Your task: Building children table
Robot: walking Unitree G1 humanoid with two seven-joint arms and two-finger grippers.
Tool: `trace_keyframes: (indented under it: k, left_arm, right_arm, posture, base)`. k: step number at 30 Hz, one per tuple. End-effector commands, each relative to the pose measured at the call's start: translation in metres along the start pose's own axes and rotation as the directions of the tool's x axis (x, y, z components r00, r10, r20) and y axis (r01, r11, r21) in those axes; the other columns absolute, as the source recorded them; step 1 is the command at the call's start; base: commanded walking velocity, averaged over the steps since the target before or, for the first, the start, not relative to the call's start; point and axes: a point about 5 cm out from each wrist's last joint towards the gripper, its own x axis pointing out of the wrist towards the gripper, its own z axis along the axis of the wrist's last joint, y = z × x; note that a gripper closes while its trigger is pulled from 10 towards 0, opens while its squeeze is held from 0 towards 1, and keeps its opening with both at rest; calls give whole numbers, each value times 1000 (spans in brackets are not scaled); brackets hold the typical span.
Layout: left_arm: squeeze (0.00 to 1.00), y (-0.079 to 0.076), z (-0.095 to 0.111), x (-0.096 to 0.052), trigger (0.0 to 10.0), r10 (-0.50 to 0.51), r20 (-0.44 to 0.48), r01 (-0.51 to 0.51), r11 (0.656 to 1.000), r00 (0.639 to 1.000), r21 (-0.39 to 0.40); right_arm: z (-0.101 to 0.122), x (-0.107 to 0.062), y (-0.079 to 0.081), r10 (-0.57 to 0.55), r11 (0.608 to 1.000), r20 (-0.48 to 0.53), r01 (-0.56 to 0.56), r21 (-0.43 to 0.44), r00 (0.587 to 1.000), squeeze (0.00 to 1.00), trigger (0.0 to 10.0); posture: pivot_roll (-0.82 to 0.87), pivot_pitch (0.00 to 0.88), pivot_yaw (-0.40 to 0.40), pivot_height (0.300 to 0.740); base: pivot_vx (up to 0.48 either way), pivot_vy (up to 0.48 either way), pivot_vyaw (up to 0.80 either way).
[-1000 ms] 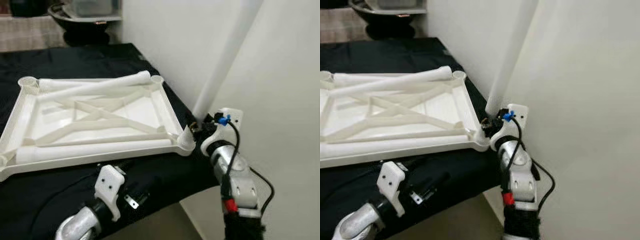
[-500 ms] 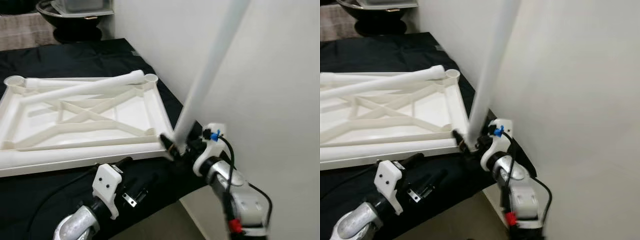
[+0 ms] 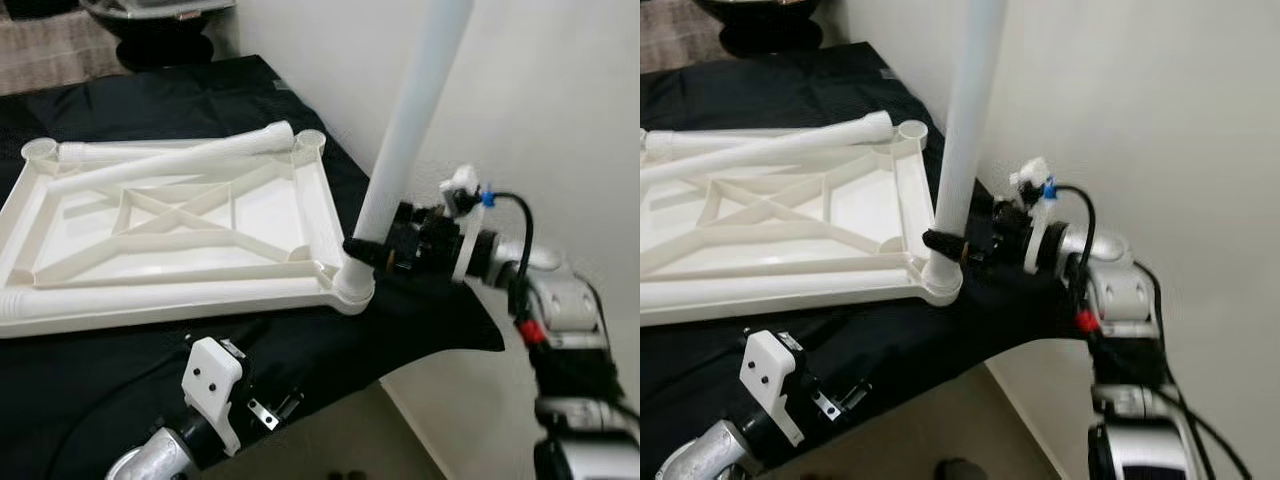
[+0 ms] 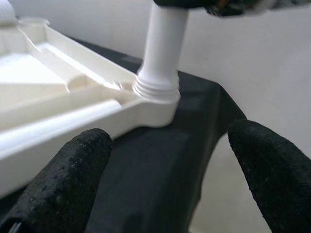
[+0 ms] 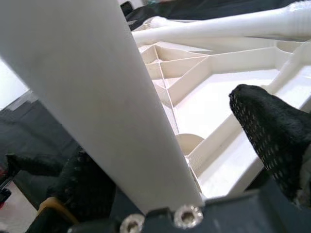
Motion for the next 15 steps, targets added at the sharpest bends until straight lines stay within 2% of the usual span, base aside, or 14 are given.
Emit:
trace_keyframes:
  k: [1, 3, 6, 10, 15]
  left_arm:
    - [0, -4, 1, -3, 10000, -14, -15, 14, 1000, 1000, -9]
    - [0, -6, 3, -4, 10000, -15, -15, 15, 1000, 1000, -11]
    - [0, -6, 4, -5, 10000, -15, -16, 15, 1000, 1000, -12]
    - [0, -7, 6, -7, 10000, -16, -18, 16, 1000, 1000, -15]
    - [0, -9, 12, -13, 10000, -20, -31, 20, 1000, 999, -19]
  right_arm:
    - [8, -4, -4, 93, 996, 29, -93, -10, 995, 0, 10000]
    - [14, -6, -5, 166, 986, 43, -166, -7, 985, 0, 10000]
    - [16, -5, -6, 191, 981, 44, -191, -15, 980, 0, 10000]
    - [29, 0, -9, 266, 964, 97, -264, -28, 959, 0, 10000]
    - [37, 12, -9, 409, 912, 152, -407, -46, 900, 0, 10000]
  posture:
    - [75, 250, -99, 740]
    - [79, 253, -98, 740]
    - [83, 261, -95, 740]
    - [107, 291, -86, 740]
    - [133, 313, -74, 740]
  base:
    - [0, 0, 0]
    - [0, 0, 0]
    - [0, 0, 0]
    - [0, 0, 0]
    - [0, 0, 0]
